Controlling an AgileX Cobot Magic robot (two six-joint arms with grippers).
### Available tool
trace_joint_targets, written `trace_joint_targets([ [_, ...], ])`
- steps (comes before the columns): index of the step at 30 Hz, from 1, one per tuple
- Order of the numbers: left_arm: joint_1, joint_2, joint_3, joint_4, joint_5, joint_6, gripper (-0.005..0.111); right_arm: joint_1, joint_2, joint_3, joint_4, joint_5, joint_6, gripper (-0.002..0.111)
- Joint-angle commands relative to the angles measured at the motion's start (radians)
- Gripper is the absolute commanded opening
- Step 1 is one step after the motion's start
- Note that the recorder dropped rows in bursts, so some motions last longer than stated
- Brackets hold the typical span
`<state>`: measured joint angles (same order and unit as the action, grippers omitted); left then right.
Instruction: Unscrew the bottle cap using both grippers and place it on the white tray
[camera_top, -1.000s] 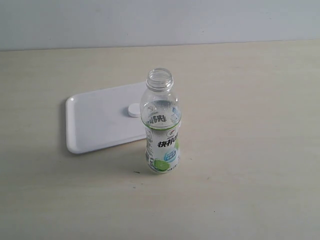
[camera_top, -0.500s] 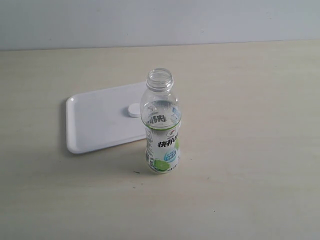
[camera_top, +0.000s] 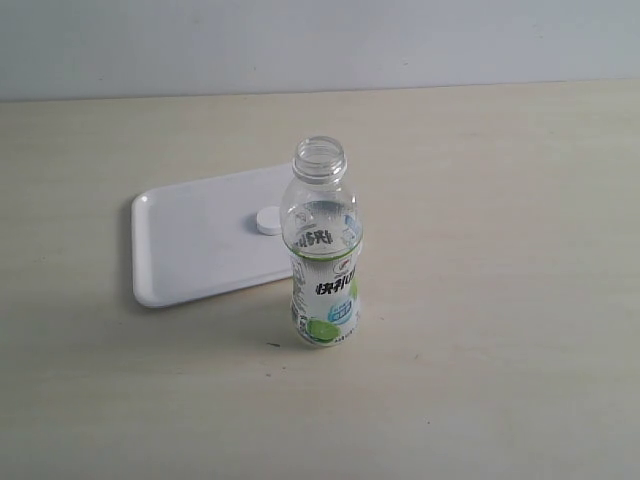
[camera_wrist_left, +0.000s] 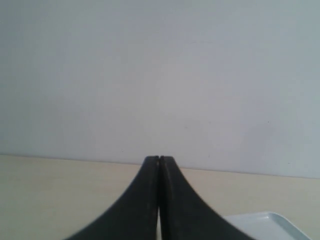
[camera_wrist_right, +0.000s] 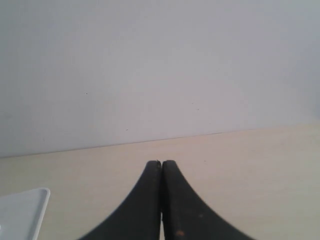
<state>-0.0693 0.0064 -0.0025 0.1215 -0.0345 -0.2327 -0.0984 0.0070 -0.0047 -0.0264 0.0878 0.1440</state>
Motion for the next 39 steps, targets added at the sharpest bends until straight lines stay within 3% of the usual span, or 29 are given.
trace_joint_targets([
  [1, 0.003, -0.006, 0.002, 0.002, -0.002, -0.001, 0.0, -0.006, -0.007, 0.005, 0.003, 0.002, -0.012, 0.0],
  [39, 0.001, -0.006, 0.002, 0.002, -0.002, -0.001, 0.0, -0.006, -0.007, 0.005, -0.035, 0.026, -0.046, 0.0],
])
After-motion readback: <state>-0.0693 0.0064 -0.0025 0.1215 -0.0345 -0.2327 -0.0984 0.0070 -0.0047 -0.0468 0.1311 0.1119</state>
